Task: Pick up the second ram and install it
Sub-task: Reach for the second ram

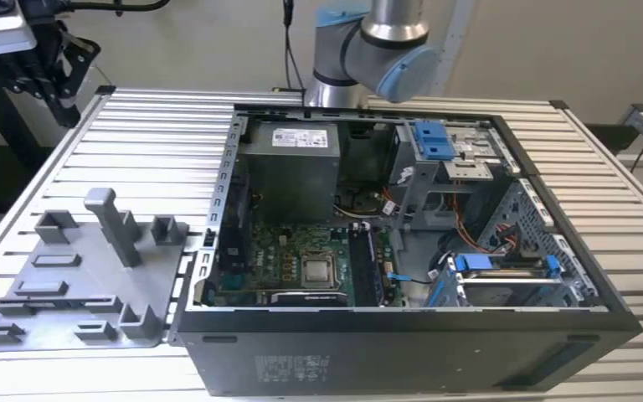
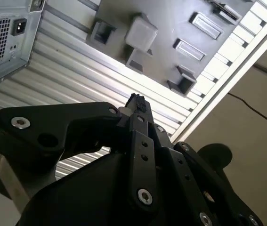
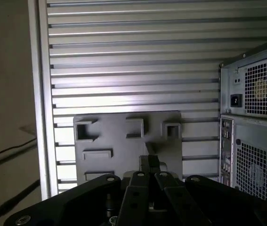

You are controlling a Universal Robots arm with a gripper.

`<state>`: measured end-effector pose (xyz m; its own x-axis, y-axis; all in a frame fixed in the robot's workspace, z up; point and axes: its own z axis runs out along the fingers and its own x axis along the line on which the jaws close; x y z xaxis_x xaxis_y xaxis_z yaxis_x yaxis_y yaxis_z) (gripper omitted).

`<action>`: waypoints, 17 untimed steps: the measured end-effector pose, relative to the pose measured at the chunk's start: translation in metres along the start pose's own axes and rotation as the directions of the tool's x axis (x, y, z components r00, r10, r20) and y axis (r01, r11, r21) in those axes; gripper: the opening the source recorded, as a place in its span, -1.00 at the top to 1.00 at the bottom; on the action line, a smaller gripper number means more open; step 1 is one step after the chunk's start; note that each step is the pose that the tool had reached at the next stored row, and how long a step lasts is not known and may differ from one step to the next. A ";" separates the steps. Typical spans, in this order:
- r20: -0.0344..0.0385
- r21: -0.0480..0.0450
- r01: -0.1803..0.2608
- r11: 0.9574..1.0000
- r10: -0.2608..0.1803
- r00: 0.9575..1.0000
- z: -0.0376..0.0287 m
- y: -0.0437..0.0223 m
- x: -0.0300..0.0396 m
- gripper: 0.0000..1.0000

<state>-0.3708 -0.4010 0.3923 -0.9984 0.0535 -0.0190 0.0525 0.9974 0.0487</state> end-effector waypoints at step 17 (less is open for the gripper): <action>0.000 0.000 0.004 1.000 -0.004 1.000 -0.0002 -0.0022 0.0253 0.79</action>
<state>-0.3962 -0.4018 0.3919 -0.9986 0.0496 -0.0190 0.0486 0.9976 0.0488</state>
